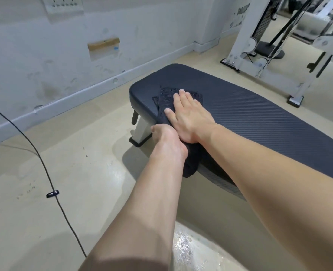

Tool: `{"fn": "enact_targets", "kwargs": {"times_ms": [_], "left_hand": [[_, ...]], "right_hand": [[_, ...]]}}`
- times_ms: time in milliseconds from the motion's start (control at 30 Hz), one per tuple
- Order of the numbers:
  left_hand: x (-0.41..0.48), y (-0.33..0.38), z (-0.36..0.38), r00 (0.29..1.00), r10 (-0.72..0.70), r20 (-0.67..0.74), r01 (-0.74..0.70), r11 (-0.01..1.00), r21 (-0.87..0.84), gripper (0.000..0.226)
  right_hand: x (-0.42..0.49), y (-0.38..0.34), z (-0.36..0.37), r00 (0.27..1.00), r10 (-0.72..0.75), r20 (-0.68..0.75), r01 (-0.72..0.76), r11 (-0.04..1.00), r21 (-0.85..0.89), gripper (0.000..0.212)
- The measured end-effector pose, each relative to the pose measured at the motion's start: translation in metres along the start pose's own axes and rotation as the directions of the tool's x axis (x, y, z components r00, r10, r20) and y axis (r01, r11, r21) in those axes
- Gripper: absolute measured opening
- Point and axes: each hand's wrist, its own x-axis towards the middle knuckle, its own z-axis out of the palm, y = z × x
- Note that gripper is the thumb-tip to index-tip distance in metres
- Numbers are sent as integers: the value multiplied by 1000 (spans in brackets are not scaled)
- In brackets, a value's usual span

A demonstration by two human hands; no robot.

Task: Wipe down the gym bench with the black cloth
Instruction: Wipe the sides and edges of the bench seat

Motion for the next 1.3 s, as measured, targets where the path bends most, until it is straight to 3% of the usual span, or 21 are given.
{"fn": "enact_targets", "kwargs": {"times_ms": [167,433,567,800,1067,1300], "left_hand": [[-1,8,2,999,4,-54,-7,998,-61,53],[-25,-9,0,979,166,-121,-156,984,89,61],[-44,-49,-11,967,247,-63,-237,962,134,58],[-80,-120,-32,996,84,-7,-82,984,155,68],[-53,-59,-20,998,69,4,-69,988,136,64],[-17,-3,3,980,190,-57,-179,971,158,62]], "right_hand": [[7,-3,1,1000,5,2,-5,1000,-3,72],[-4,-3,-2,1000,-1,9,1,1000,-11,74],[-34,14,-1,999,-43,28,43,999,4,73],[-101,50,0,997,-38,63,38,999,8,72],[-61,28,1,997,58,42,-58,998,-8,73],[0,1,-2,999,32,37,-32,999,4,73]]}}
